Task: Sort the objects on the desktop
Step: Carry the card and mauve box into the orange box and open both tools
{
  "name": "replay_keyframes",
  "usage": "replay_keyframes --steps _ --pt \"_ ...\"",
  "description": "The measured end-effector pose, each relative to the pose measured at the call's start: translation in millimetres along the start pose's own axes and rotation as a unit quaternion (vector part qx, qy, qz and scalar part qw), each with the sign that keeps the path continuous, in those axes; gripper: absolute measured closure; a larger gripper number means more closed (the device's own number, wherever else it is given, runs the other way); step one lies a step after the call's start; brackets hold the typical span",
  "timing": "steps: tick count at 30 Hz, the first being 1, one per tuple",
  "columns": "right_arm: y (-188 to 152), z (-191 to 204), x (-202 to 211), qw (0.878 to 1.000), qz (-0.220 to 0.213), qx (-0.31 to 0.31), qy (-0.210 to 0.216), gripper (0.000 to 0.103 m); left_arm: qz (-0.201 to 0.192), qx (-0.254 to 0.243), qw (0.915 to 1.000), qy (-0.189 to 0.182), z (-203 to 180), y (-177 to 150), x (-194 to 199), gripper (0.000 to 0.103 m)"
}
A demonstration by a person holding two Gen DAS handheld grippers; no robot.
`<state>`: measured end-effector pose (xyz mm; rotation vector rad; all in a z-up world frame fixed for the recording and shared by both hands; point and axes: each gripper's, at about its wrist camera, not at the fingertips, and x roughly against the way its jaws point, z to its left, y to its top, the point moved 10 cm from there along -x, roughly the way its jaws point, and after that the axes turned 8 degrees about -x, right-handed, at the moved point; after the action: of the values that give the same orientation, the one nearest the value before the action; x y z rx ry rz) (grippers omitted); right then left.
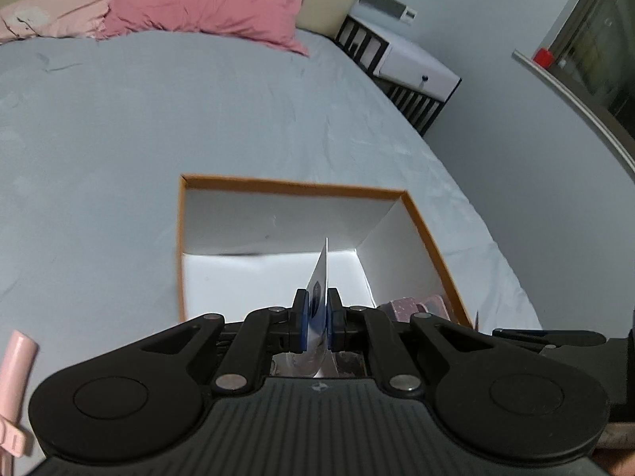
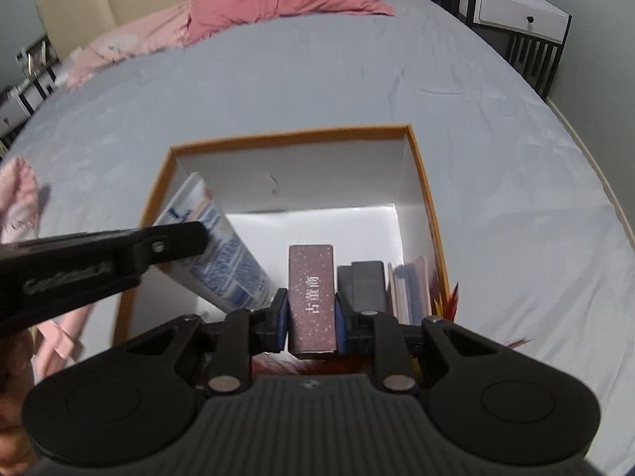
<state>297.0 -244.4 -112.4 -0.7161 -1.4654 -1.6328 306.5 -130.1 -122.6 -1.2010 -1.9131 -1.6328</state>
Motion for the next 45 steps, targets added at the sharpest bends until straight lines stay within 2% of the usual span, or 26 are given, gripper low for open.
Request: replay_keyframes --steps 10,14,20,25,33,45 --pt "-9.5 -2.5 -18.2 1.0 0.014 0.006 -0.009 0.079 0.038 0.013 0.9992 0.001 1.1 -22.7 -25.9 0.095" --pt "-7.3 -5.0 -17.1 1.0 0.01 -0.005 -0.003 0.078 0.038 0.02 0.9991 0.001 -1.2 -22.9 -29.1 0.095" --pt "-6.2 -6.6 3.7 1.0 -0.016 -0.018 0.008 0.077 0.045 0.048 0.9978 0.003 -1.5 -23.8 -28.8 0.094" --pt "-13.0 -19.2 24.4 0.998 -0.048 -0.037 0.009 0.07 0.041 0.034 0.9985 0.016 -10.3 -27.1 -28.3 0.094" --pt "-25.4 -41.1 32.8 0.995 -0.054 -0.087 0.015 0.07 0.078 0.065 0.9945 -0.026 -24.5 -36.6 -30.6 0.083" --pt "-36.0 -42.2 36.3 0.995 -0.054 -0.087 0.019 0.07 0.093 0.045 0.9941 -0.033 -29.3 -38.7 -26.6 0.082"
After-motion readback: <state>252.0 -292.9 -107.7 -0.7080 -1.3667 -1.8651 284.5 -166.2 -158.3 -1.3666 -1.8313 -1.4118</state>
